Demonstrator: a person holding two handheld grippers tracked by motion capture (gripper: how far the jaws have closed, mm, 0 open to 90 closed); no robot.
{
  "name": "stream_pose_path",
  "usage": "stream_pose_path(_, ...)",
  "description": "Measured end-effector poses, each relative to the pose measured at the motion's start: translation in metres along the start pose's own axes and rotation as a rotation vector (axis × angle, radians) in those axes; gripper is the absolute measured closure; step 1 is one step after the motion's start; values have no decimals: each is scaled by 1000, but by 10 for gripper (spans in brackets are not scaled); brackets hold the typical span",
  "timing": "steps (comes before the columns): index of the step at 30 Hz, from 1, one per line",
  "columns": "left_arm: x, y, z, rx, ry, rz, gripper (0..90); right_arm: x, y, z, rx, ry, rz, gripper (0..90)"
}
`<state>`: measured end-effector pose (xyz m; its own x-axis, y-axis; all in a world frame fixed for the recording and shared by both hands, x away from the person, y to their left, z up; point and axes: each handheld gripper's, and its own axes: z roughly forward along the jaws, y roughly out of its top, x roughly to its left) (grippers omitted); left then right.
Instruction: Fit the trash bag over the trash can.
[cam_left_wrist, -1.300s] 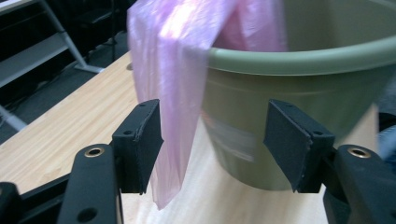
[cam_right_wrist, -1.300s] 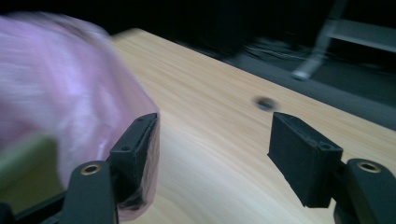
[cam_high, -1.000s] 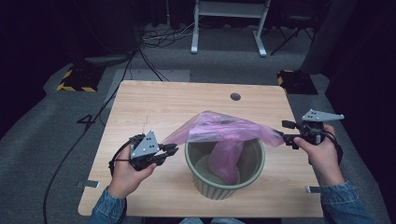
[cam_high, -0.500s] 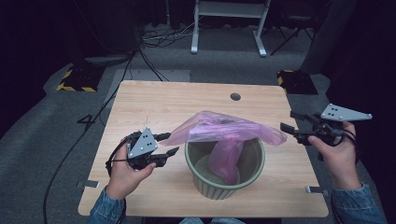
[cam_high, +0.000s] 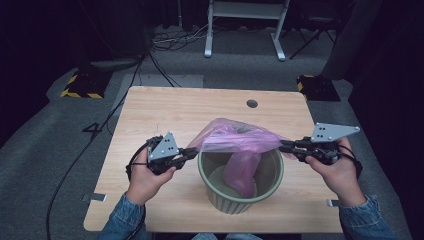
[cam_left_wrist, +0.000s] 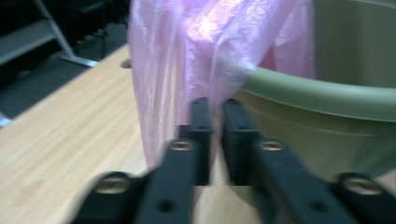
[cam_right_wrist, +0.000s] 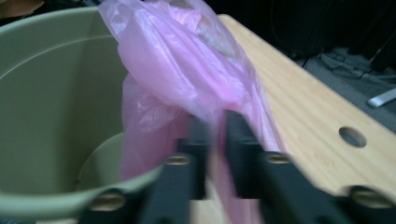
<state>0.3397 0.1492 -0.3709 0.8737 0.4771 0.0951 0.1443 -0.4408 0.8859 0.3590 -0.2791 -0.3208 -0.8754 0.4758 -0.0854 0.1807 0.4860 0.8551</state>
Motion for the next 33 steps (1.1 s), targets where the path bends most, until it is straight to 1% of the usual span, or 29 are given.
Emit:
stream_pose_path(1,-2,0,-1,-1,-5,-2,900,1,-1,-2,0,7,4,900)
stream_pose_path(3,-7,1,-5,-6,-5,14,900,4,-4,-5,-2,25,7,900)
stream_pose_path(6,-18,2,-14,-8,-4,58,900,13,-8,-14,-6,51,-5,900)
stream_pose_path(7,-22,0,-18,-14,-14,71,900,17,-11,-18,-7,59,-12,900)
stream_pose_path(9,-30,-6,-25,-29,-44,80,900,26,-20,-26,1,75,-16,900)
stream_pose_path(11,-37,-11,-31,-50,-77,77,900,35,-31,-31,5,108,-6,900)
stream_pose_path(12,-39,-13,-33,-54,-84,81,900,39,-37,-32,8,128,-4,900)
stream_pose_path(13,-42,-14,-34,-57,-90,85,900,43,-41,-32,12,143,-5,900)
stream_pose_path(15,-48,-16,-36,-57,-106,106,900,51,-49,-32,18,172,-7,900)
stream_pose_path(18,-58,-19,-37,-49,-152,127,900,61,-57,-30,42,214,-17,900)
stream_pose_path(21,-64,-22,-33,-35,-191,131,900,66,-66,-26,59,254,-10,900)
stream_pose_path(24,-66,-26,-29,-31,-224,133,900,69,-72,-19,63,286,4,900)
stream_pose_path(28,-71,-30,-26,-5,-262,139,900,75,-76,-13,89,317,-1,900)
stream_pose_path(29,-71,-31,-24,9,-270,145,900,76,-77,-11,95,321,-4,900)
stream_pose_path(30,-72,-33,-22,27,-273,148,900,77,-79,-9,104,324,-2,900)
stream_pose_path(31,-73,-35,-19,70,-257,159,900,77,-80,-7,124,323,-7,900)
stream_pose_path(32,-73,-38,-15,126,-228,178,900,78,-82,-4,173,293,-26,900)
stream_pose_path(33,-72,-43,-11,152,-223,174,900,79,-86,0,229,243,-52,900)
